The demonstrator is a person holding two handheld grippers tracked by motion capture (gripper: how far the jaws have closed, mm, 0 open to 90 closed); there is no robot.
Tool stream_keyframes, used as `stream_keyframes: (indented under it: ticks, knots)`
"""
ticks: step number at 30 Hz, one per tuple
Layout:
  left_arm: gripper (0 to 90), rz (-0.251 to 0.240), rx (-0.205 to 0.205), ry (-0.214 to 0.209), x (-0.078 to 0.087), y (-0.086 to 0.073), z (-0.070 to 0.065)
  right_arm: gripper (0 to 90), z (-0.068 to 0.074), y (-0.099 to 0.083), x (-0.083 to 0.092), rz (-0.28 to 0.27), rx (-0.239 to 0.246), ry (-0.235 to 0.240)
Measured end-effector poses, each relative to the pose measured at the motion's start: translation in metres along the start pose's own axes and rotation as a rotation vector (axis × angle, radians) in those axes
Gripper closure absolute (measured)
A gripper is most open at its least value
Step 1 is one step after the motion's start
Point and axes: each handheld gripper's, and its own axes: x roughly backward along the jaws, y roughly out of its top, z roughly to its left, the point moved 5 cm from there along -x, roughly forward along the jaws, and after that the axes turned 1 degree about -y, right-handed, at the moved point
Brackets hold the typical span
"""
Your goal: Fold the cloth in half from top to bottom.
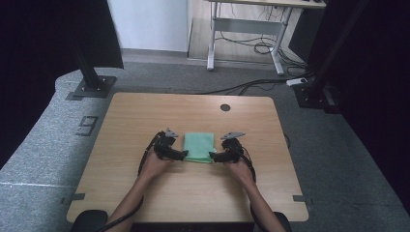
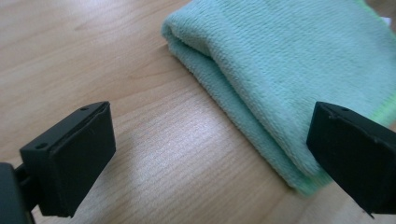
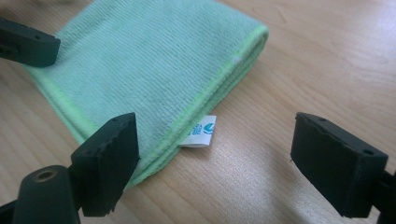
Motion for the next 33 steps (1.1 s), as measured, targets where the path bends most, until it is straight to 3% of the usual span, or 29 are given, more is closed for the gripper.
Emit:
stream_keyframes:
  ticks: [8, 15, 22, 33]
  knots:
    - [1.5, -0.021, -0.023, -0.013, 0.024, -0.001, -0.003, 12.7, 0.005, 0.004, 0.017, -0.005, 0.025, 0.027]
    - [0.6, -0.035, -0.037, -0.032, 0.041, -0.005, -0.007, 4.9, 0.006, -0.001, 0.031, 0.006, 0.027, 0.025]
    - [0.2, -0.043, -0.086, -0.014, 0.058, -0.011, -0.015, 0.5, 0.005, -0.009, 0.047, 0.008, 0.048, 0.004]
    - [0.0, -0.065, -0.122, 0.01, 0.084, -0.028, -0.019, 0.0, 0.005, -0.017, 0.073, -0.018, 0.058, -0.018]
